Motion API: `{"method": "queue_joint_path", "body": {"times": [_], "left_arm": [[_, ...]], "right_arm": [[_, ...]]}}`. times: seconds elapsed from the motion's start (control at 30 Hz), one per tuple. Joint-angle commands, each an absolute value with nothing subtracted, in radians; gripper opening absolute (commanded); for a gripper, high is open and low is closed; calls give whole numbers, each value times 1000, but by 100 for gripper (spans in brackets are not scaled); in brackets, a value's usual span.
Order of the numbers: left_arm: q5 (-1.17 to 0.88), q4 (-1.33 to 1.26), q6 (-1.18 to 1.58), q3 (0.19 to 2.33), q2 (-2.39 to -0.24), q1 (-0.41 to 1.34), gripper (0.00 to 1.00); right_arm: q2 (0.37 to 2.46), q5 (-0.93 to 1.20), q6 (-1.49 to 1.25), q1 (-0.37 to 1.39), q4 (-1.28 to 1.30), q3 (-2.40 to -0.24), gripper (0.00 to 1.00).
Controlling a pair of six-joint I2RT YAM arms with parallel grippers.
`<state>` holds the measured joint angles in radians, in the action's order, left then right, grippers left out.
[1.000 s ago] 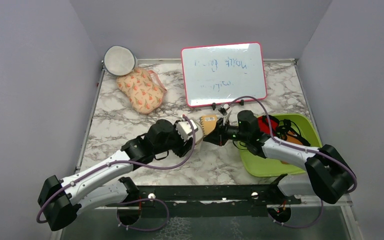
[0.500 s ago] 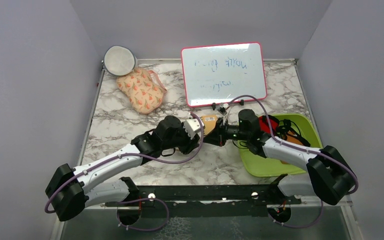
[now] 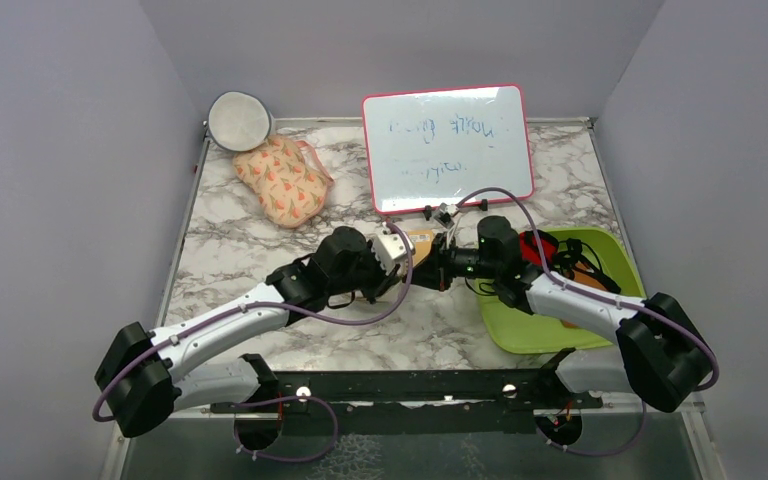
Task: Unzip the laundry bag and remove the bra
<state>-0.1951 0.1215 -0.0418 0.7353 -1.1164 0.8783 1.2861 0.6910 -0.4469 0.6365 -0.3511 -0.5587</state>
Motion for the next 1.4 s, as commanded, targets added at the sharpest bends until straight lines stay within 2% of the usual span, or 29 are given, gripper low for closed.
{"method": "queue_joint_path", "body": {"times": [0.0, 0.33, 0.53, 0.9, 1.03, 1.07, 1.23, 1.37], "left_arm": [[-185, 106, -67, 719, -1074, 877, 0], [-90, 99, -85, 661, -932, 877, 0], [-51, 100, -87, 654, -898, 876, 0], [-27, 119, -92, 658, -889, 877, 0], [-37, 121, -92, 662, -899, 877, 0], [-38, 122, -92, 664, -906, 878, 1], [-39, 141, -88, 685, -952, 878, 29], [-56, 148, -79, 689, -969, 879, 38]], "right_arm": [[1258, 690, -434, 644, -339, -583, 1], [1254, 438, -382, 641, -247, -614, 1], [1298, 378, -345, 623, -243, -650, 1], [1357, 439, -333, 585, -256, -683, 1], [1386, 565, -290, 587, -205, -721, 1], [1397, 604, -297, 588, -211, -724, 1], [1391, 670, -387, 606, -320, -679, 1], [1380, 680, -416, 637, -338, -680, 1]]}}
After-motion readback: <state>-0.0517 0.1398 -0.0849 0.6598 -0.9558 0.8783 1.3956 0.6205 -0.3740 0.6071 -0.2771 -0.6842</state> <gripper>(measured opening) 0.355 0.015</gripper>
